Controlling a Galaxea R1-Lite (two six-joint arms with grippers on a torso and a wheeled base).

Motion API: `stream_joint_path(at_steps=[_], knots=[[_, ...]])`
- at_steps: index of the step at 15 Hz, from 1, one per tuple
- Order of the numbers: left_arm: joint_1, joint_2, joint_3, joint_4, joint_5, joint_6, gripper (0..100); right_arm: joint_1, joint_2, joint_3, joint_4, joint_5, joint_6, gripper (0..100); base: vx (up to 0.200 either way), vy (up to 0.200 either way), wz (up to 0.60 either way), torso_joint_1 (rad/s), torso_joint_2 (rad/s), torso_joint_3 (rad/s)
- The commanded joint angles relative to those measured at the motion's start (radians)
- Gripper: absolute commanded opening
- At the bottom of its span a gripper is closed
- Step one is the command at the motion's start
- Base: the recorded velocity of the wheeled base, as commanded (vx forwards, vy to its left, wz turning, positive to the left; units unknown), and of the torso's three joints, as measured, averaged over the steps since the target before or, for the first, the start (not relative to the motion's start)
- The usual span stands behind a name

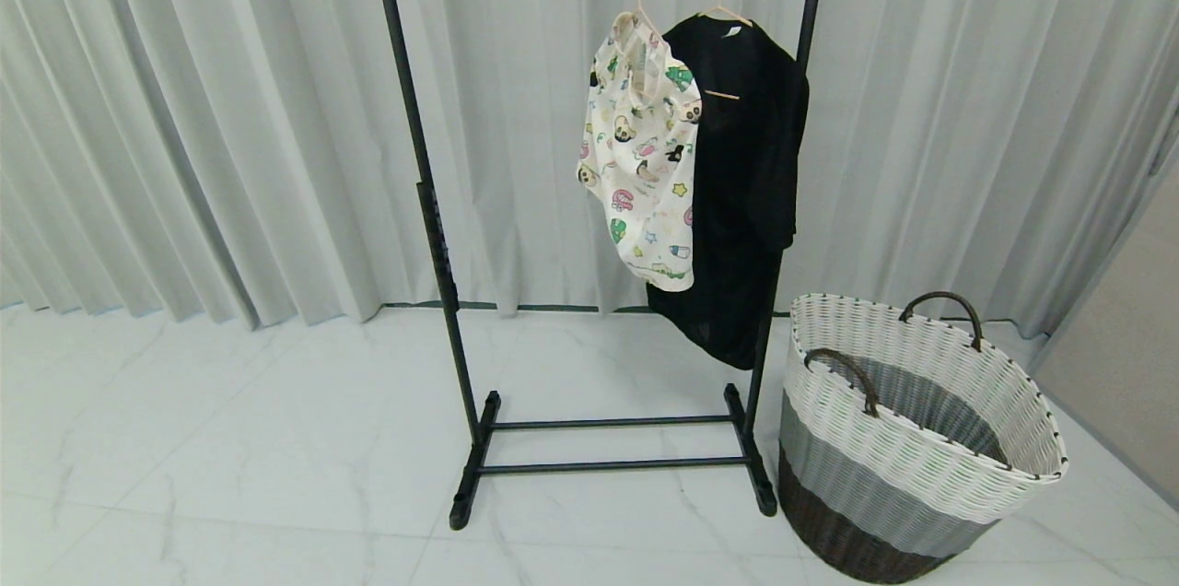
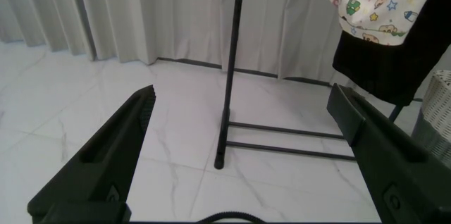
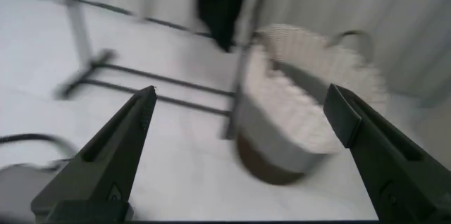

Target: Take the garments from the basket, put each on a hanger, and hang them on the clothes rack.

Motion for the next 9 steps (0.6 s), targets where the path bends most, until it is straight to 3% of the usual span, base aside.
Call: stream_joint_path(at_steps=[1,2,4,5,6,7,9], knots=[[0.000,0.000,0.000,-0.001,0.000,-0.001,100,0.069,-0.012,0.000,-0.004,-0.185,0.106,100,0.000,0.000,0.00,0.000,0.00,0.000],[0.000,0.000,0.000,-0.001,0.000,-0.001,100,0.085,-0.003,0.000,-0.002,-0.182,0.230,100,0.000,0.000,0.00,0.000,0.00,0.000],[0.000,0.000,0.000,-0.001,0.000,-0.001,100,0.085,-0.002,0.000,-0.004,-0.096,0.357,100,0.000,0.000,0.00,0.000,0.00,0.000],[0.000,0.000,0.000,-0.001,0.000,-0.001,100,0.078,-0.006,0.000,-0.005,-0.110,0.352,100,0.000,0.000,0.00,0.000,0.00,0.000],[0.000,0.000,0.000,-0.001,0.000,-0.001,100,0.039,-0.046,0.000,0.009,-0.187,0.270,100,0.000,0.000,0.00,0.000,0.00,0.000],[0.000,0.000,0.000,-0.001,0.000,-0.001,100,0.026,-0.081,0.000,0.038,-0.309,0.213,100,0.000,0.000,0.00,0.000,0.00,0.000],[0.000,0.000,0.000,-0.001,0.000,-0.001,100,0.029,-0.060,0.000,0.030,-0.323,0.234,100,0.000,0.000,0.00,0.000,0.00,0.000]])
